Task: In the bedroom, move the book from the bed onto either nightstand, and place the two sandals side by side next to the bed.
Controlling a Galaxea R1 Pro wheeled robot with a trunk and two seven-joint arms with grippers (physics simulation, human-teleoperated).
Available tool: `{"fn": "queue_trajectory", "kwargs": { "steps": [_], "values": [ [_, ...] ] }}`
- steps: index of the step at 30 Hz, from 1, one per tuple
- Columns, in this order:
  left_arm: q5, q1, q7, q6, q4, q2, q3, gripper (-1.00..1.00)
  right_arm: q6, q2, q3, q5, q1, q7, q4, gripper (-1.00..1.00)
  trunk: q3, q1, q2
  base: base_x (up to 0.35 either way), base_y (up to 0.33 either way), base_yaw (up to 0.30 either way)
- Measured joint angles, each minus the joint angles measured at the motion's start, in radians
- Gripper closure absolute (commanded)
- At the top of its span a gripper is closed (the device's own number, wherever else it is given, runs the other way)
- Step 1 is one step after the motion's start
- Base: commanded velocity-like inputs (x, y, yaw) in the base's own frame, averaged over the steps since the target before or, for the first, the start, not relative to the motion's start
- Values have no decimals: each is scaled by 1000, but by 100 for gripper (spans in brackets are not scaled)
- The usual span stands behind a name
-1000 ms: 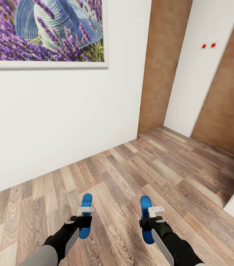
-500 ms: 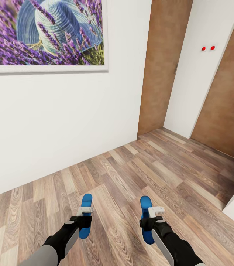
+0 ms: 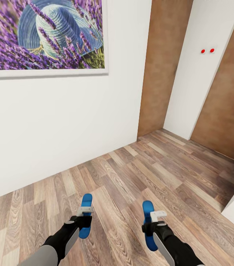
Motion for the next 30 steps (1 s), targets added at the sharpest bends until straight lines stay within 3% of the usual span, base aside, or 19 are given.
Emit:
{"fn": "queue_trajectory", "kwargs": {
  "steps": [5, 16, 30],
  "values": [
    [0, 0, 0, 0, 0, 0, 0, 100, -5, -1, -2, -4, 0, -1, 17, 100, 16, -19, 35, 0, 0, 0],
    [-1, 0, 2, 1, 0, -5, -5, 100, -186, 5, -1, -1, 0, 0, 92, 100, 50, -61, 112, 0, 0, 0],
    [-1, 3, 3, 1, -1, -7, -6, 100, -202, 8, -1, -5, 0, 5, 104, 100, 94, -115, 210, 0, 0, 0]
  ]
}}
